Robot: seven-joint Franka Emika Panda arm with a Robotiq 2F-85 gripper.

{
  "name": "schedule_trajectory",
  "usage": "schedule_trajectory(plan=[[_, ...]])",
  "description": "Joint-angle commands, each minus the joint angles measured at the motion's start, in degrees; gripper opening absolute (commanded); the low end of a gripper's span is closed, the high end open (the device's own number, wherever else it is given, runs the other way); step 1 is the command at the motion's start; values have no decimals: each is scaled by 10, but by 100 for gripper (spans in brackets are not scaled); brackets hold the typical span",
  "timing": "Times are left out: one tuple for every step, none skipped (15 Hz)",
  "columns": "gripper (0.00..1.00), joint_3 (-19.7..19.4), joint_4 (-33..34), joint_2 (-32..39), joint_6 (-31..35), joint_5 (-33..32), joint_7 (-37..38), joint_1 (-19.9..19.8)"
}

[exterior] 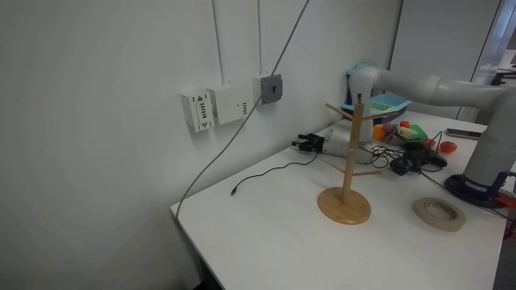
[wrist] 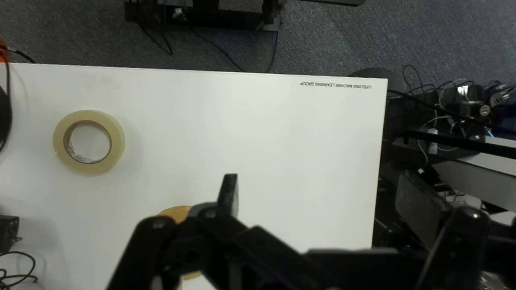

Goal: Put the tape on the top position of the wooden holder

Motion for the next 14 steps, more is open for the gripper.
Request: schedule_trajectory(plan=[[100, 4, -48, -30, 20, -38, -7, -16], [100, 3, -61, -35, 25, -50, -8, -19], [100, 2, -76, -40, 33, -63, -10, -22], [100, 1, -90, -45, 45, -75, -11, -24], [100, -1, -107, -51, 63, -86, -12, -28], [100, -5, -123, -63, 75, -98, -14, -33], [100, -8, -139, -67, 93, -108, -15, -37], [100, -12, -154, -69, 115, -117, -15, -41], [100, -14, -168, -71, 136, -126, -15, -45], [100, -17, -181, -75, 159, -138, -16, -50], [100, -19, -191, -75, 179, -147, -14, -54], [100, -21, -200, -76, 194, -153, -14, -56], [100, -15, -169, -52, 159, -136, -1, -49], [100, -17, -178, -53, 172, -141, -1, -52]])
